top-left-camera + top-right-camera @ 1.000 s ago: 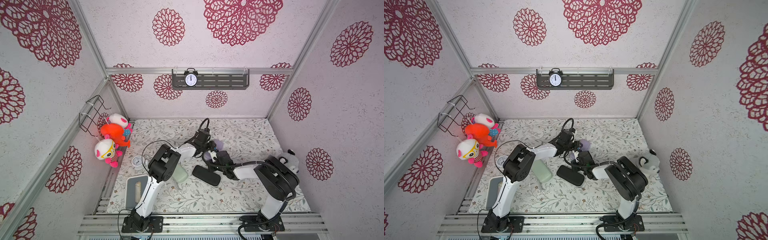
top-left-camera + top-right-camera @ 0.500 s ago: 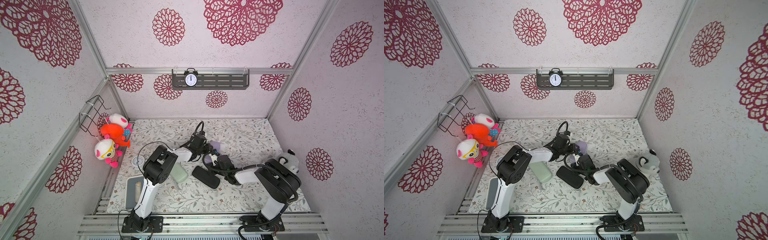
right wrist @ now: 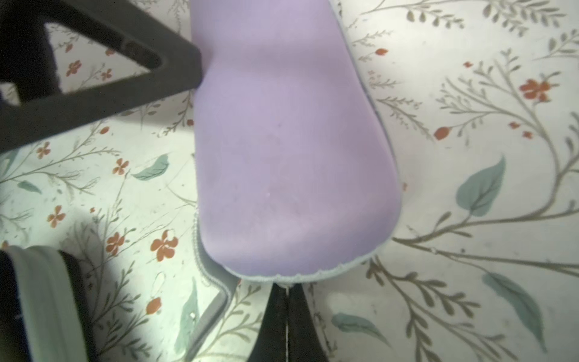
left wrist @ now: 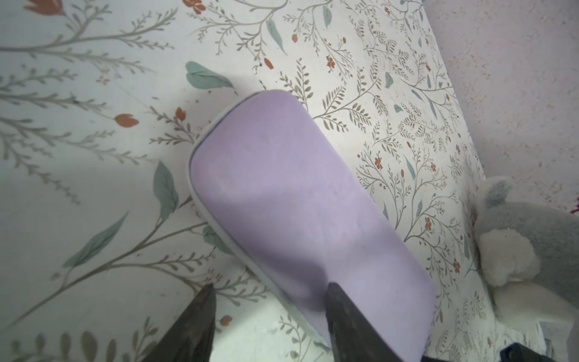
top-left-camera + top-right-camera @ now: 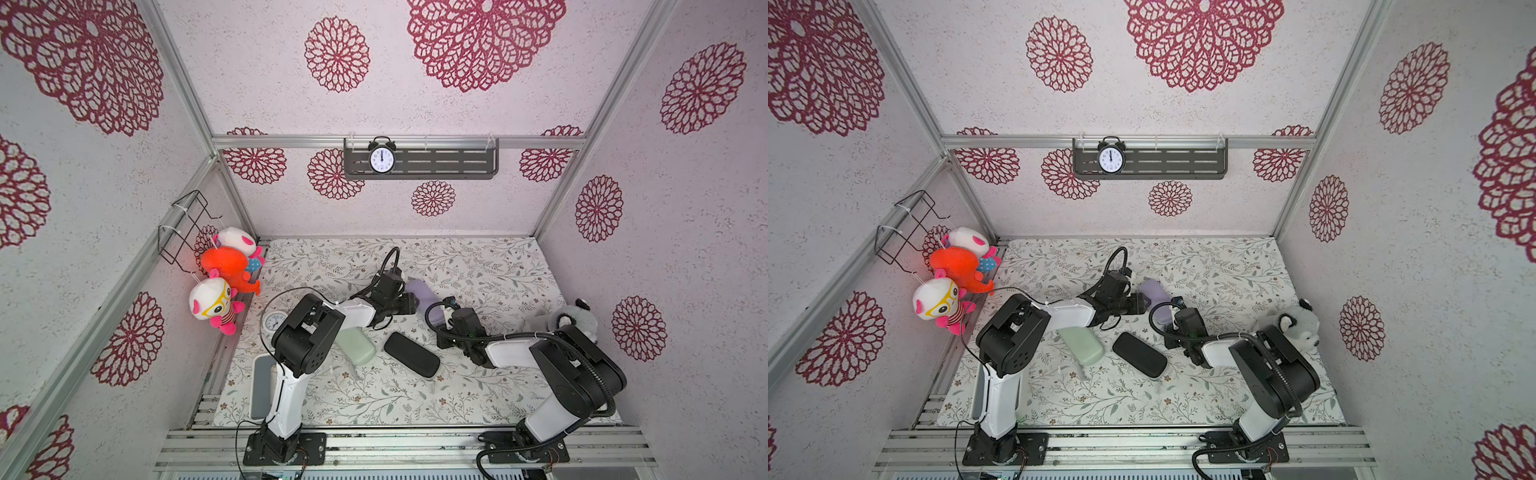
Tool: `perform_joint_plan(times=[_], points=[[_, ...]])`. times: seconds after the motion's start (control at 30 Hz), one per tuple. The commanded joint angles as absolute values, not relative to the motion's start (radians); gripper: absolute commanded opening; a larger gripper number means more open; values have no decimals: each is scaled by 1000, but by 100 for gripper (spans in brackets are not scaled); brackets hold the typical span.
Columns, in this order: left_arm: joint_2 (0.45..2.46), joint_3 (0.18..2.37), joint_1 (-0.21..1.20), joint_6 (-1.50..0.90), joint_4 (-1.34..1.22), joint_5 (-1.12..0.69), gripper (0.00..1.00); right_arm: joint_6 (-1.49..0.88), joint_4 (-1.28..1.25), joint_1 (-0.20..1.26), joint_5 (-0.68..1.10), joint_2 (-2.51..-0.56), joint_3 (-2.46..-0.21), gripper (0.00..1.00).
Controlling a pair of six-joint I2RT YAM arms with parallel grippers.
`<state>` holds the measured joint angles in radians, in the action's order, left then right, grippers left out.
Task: Put umbrellas into zippered umbrella sleeves
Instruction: Zip the zipper on the umbrella sleeve.
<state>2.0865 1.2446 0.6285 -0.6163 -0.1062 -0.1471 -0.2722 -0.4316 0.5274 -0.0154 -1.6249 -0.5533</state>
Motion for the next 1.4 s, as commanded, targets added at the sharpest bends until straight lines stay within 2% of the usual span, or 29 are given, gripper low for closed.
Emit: perform_joint_plan(times=[0.0,0.13,0.23,0.47,0.57,0.77,0.93,1.37], points=[[2042,1258,618,-530,31,-72,72,-214,-380,485,-28,-1648,-581,0],[2042,1301,604,-442,32,-15,84,-170,-386,470,8,-1673,-605,0],[2099,1386,580,-393,55,-10,85,-149,-389,464,42,-1680,-620,0],[2176,1487,530,-384,6,-134,86,-132,-425,448,117,-1682,-616,0],[2276,1591,517,-412,72,-244,84,-134,-438,441,144,-1695,-622,0],[2311,1611,533,-403,55,-280,81,-125,-436,439,157,-1712,-632,0],[2316,1592,569,-419,87,-236,71,-139,-475,440,165,-1698,-607,0],[2346,1523,597,-517,112,-200,59,-152,-534,487,196,-1621,-542,0]])
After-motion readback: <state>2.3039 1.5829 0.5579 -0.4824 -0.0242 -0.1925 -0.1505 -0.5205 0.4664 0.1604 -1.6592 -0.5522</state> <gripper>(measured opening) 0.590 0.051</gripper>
